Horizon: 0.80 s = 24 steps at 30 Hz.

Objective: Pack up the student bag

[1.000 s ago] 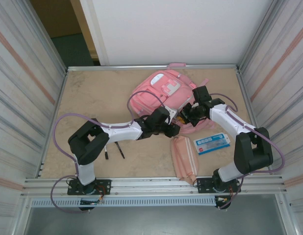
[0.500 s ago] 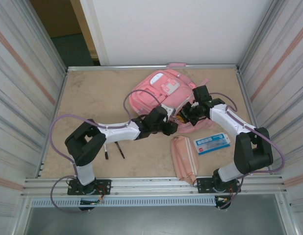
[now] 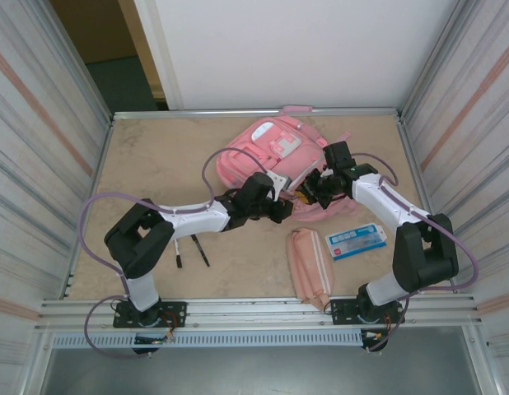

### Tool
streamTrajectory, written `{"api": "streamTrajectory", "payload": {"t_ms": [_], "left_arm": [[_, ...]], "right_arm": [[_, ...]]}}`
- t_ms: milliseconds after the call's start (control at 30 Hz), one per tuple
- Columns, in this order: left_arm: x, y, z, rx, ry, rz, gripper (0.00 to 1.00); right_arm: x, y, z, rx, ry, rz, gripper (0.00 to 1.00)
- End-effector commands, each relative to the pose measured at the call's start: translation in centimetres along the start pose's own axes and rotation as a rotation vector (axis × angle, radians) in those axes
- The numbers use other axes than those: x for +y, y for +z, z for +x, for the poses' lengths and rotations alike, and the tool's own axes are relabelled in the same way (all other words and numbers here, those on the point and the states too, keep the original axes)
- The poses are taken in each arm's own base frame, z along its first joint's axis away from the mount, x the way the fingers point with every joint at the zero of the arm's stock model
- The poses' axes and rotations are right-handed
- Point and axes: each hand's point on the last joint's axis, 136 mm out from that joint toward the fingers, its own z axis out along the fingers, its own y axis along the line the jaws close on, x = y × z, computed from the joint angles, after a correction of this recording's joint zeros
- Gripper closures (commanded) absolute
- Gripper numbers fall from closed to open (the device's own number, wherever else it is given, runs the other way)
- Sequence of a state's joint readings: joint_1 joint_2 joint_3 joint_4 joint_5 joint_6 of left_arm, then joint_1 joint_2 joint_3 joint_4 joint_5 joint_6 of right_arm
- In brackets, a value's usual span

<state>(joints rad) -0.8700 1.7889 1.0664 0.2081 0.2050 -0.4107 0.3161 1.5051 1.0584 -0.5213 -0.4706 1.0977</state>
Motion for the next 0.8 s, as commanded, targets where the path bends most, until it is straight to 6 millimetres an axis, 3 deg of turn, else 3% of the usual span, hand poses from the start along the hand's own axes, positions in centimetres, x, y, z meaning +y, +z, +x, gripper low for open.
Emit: {"api": "streamTrajectory", "payload": {"t_ms": [0,133,367,767], "left_arm": [[-0.2,-0.6,-3.0,-0.104,0.062,0.038,0.99],[1.2,-1.8,-2.8,-0.115,0.049,0.008,1.0],[6.3,-4.1,-2.4,-0.118,0.001,-0.128,1.0],[10.2,-4.8,-1.8,-0.094,0.102,-0.254,1.0]], "right_arm": [[1.0,-0.3,1.5,0.063,-0.064,-0.019,0.96],[0.7,-0.7,0.9,0.053,-0.06,-0.017,0.96],[0.2,-1.7,0.0,0.021,-0.051,-0.019,0.95],[-0.6,-1.9,-1.2,0.034,-0.042,-0.012,0.97]]}}
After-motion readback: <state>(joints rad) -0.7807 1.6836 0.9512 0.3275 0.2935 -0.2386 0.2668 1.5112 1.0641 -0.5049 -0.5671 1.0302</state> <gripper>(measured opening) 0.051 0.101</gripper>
